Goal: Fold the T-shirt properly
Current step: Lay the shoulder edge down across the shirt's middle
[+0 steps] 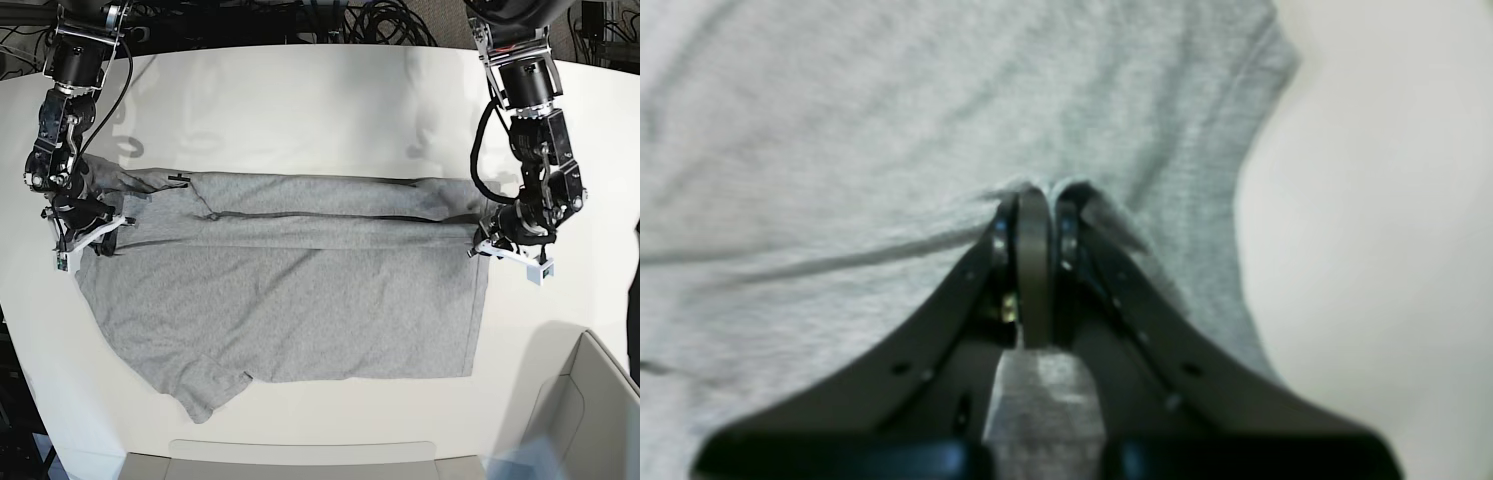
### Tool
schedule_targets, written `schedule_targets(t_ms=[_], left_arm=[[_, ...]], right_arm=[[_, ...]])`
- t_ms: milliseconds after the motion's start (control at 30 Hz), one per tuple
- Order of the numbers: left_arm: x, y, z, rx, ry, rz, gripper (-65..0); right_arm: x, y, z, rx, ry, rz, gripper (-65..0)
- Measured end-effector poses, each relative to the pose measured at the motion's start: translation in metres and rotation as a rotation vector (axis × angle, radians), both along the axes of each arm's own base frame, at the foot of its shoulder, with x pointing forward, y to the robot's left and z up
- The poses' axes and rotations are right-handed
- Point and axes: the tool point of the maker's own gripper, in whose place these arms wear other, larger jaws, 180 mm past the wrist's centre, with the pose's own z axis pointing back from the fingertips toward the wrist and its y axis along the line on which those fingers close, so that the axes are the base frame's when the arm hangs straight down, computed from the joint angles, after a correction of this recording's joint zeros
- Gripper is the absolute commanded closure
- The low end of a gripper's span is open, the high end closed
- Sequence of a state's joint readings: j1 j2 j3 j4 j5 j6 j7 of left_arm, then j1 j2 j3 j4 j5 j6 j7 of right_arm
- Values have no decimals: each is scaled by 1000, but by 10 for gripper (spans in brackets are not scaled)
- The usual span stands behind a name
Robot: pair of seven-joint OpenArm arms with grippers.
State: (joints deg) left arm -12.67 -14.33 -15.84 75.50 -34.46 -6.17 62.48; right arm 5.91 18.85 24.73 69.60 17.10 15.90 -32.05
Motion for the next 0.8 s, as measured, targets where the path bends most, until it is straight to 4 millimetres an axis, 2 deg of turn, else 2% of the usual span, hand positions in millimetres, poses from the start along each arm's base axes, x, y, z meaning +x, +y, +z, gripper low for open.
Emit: schedule_targets(t_ms=[167, 333, 367, 433, 500, 567, 700, 800], left_arm=[[5, 5, 3, 16, -36, 20, 0], [7, -1, 2, 29, -35, -1, 0], [7, -4, 1, 40, -31, -21, -10], [8, -14, -1, 44, -25, -52, -89], [8, -20, -2, 40, -24, -65, -167], [8, -20, -2, 39, -24, -64, -202], [8, -14, 2, 57, -36, -60, -207], [12, -9, 20, 87, -78, -72, -207]], right_arm=[[21, 1, 22, -11, -63, 8, 0], [28, 2, 24, -13, -64, 12, 0], [29, 5, 20, -21, -50, 21, 0], [30, 12, 13, -18, -25, 42, -3], [28, 14, 5, -7, -9, 43, -80], [26, 12, 3, -12, 0, 35, -134], [27, 10, 7, -17, -11, 35, -219], [31, 10, 19, -30, -38, 41, -232]])
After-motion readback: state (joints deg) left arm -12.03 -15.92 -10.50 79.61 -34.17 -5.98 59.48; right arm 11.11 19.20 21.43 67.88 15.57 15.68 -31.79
